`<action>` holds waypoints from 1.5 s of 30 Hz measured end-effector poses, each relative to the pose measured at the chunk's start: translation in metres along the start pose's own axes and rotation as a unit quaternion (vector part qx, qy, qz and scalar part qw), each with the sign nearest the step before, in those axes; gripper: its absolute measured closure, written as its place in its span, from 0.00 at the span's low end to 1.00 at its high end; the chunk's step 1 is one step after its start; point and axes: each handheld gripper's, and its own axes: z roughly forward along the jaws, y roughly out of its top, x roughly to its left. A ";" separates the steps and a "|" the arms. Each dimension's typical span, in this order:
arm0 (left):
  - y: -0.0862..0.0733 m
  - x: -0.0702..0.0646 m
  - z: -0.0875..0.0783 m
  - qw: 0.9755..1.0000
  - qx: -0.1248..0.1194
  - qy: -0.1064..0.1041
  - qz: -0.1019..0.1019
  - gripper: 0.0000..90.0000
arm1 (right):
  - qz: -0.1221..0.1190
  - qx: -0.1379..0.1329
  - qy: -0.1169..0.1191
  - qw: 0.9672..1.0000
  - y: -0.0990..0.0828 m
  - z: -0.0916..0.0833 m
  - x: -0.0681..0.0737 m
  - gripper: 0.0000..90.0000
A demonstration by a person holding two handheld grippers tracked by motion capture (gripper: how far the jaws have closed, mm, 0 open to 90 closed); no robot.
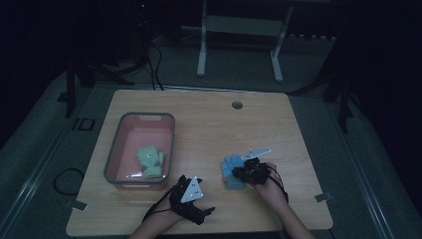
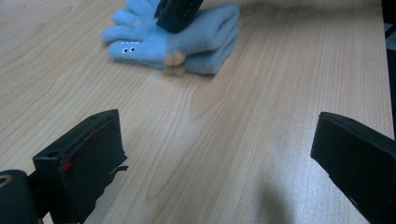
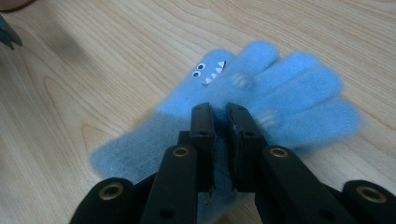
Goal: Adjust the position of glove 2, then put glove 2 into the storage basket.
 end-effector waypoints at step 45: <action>0.043 0.000 0.024 0.999 0.017 -0.028 0.042 0.04 | 0.010 -0.067 0.018 0.998 -0.008 -0.052 -0.033 0.18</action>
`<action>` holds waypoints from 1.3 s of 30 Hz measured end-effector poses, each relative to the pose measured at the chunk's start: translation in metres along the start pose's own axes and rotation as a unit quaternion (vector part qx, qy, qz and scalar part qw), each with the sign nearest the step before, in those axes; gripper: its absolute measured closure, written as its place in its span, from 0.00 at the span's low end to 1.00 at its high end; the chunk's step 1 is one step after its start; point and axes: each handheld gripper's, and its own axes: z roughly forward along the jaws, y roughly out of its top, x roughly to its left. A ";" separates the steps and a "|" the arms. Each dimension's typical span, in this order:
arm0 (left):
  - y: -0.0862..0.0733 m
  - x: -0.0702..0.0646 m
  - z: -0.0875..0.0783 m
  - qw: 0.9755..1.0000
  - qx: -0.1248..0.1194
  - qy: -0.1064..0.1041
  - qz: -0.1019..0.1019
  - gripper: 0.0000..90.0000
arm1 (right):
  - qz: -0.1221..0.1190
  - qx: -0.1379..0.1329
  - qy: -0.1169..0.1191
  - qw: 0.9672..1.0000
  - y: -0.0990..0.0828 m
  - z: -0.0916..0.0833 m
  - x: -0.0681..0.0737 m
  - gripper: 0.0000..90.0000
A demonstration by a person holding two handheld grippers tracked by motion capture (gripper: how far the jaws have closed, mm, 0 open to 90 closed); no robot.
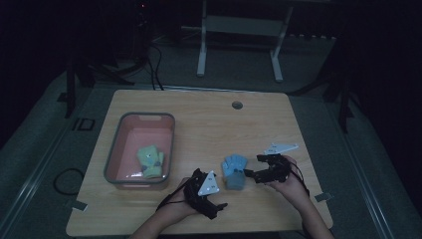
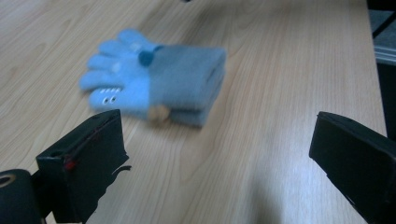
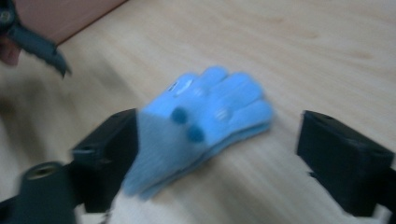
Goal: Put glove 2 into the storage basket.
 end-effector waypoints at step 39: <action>0.020 0.013 0.065 0.991 0.042 -0.001 0.127 0.70 | -0.011 0.068 -0.017 0.997 0.007 0.068 -0.014 0.50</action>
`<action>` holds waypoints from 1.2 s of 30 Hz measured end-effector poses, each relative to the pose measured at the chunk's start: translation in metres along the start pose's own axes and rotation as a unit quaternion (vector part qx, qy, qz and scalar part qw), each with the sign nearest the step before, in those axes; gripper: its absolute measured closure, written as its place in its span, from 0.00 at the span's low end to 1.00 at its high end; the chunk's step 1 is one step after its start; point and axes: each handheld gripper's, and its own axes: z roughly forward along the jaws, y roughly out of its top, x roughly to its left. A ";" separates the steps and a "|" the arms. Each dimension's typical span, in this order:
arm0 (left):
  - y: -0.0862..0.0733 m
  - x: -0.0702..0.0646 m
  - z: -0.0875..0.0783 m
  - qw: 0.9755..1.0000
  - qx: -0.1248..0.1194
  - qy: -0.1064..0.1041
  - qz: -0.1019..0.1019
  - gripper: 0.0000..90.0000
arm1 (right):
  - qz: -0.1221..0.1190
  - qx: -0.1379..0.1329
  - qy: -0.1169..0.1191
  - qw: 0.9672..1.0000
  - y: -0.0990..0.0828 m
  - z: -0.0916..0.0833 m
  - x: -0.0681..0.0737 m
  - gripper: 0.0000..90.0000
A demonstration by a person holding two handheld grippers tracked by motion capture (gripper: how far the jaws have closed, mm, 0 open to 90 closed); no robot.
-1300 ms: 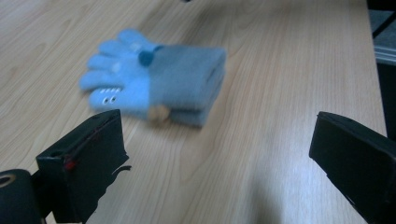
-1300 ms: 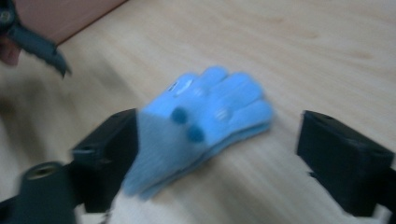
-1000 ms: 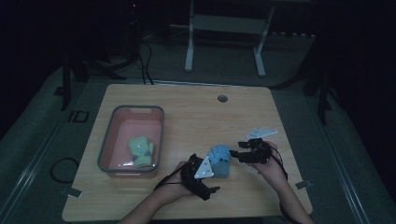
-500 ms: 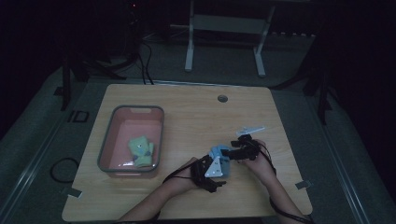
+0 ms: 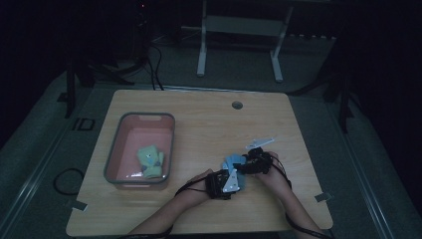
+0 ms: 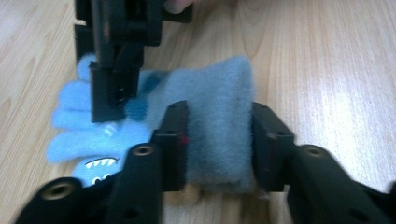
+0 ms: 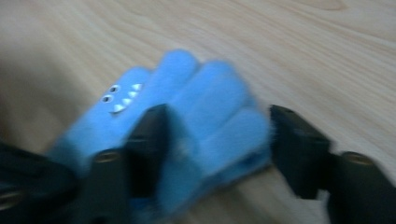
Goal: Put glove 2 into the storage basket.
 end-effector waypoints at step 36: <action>0.016 0.025 -0.065 1.000 0.020 -0.008 -0.020 0.85 | 0.014 -0.046 0.097 0.994 0.047 -0.028 0.020 0.91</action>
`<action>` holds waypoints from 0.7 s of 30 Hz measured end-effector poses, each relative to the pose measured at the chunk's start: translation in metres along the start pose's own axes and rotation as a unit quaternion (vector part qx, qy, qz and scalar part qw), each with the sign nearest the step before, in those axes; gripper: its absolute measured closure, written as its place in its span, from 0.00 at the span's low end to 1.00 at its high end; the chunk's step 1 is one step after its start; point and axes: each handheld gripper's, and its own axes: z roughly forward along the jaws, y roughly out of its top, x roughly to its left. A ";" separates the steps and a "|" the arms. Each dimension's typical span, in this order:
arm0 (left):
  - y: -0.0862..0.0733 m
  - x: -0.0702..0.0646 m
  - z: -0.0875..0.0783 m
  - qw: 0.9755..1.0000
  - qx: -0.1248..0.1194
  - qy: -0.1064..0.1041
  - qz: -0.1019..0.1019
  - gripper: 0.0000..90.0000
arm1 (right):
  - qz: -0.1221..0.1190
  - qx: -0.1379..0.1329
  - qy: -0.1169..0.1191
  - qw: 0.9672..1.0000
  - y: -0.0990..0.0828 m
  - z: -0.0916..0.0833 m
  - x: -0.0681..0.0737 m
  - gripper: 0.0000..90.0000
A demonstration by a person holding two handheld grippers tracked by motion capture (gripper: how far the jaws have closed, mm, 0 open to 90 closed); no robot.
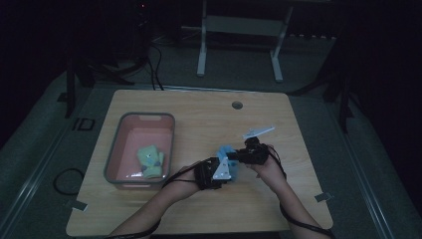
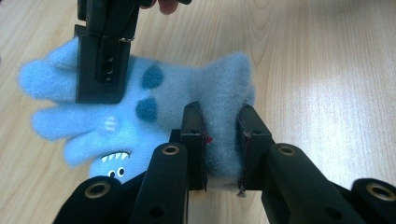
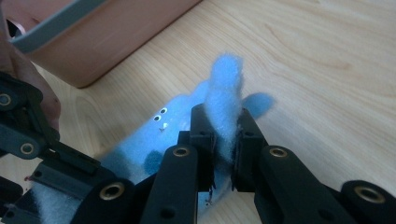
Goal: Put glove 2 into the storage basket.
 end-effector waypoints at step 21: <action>-0.002 0.017 -0.055 0.999 0.017 0.034 0.003 0.85 | -0.042 -0.020 0.016 0.999 0.056 0.001 0.031 0.91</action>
